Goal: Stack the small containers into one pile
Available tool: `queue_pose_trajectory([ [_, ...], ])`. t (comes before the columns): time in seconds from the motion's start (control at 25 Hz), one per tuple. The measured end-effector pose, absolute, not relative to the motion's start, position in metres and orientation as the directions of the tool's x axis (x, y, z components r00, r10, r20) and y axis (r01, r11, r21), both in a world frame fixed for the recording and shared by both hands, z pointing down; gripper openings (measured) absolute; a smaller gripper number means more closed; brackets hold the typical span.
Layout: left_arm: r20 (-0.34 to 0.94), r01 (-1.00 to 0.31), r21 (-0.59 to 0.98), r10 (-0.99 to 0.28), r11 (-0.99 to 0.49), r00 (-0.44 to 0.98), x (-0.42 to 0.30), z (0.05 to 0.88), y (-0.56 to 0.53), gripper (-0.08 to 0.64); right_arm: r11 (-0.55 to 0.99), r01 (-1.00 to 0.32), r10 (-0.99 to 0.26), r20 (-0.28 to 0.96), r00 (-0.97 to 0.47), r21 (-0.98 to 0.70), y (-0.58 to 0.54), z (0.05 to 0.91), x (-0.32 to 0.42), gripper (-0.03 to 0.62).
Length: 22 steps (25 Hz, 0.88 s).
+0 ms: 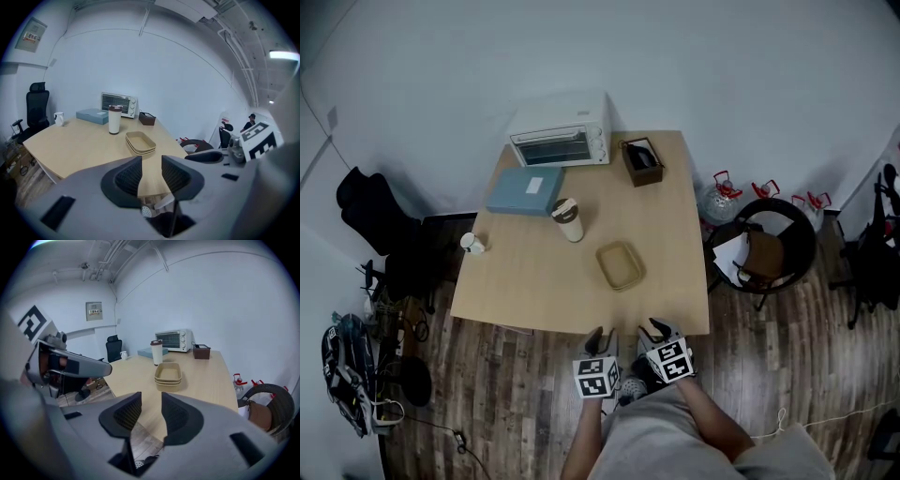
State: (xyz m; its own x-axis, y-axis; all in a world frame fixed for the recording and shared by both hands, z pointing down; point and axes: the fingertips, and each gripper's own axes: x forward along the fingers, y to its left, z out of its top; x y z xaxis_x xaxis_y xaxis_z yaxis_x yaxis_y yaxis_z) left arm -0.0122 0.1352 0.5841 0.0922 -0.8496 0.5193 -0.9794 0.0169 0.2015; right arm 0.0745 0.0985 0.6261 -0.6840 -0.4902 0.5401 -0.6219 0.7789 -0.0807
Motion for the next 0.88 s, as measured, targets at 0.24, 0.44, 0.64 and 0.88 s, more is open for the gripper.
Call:
queue_pose_trajectory([
  [0.24,0.520,-0.980,0.195,-0.851,0.034,0.074,-0.017,0.587,0.133,0.067,0.776,-0.627,-0.503,0.536,-0.678,-0.065,0.094,0.628,0.075,0.099],
  [0.44,0.522,-0.981,0.189,-0.850,0.041,0.065,-0.019,0.586,0.132,0.025,0.768,-0.638,-0.512,0.542,-0.666,-0.058,0.091,0.629,0.078,0.051],
  [0.64,0.507,-0.977,0.207,-0.859,0.039,0.073,-0.023,0.583,0.130,0.006,0.765,-0.642,-0.522,0.532,-0.667,-0.054,0.088,0.626,0.074,0.005],
  [0.88,0.491,-0.976,0.216,-0.868,0.037,0.075,-0.024,0.579,0.128,0.005,0.760,-0.646,-0.523,0.520,-0.676,-0.075,0.084,0.623,0.076,0.003],
])
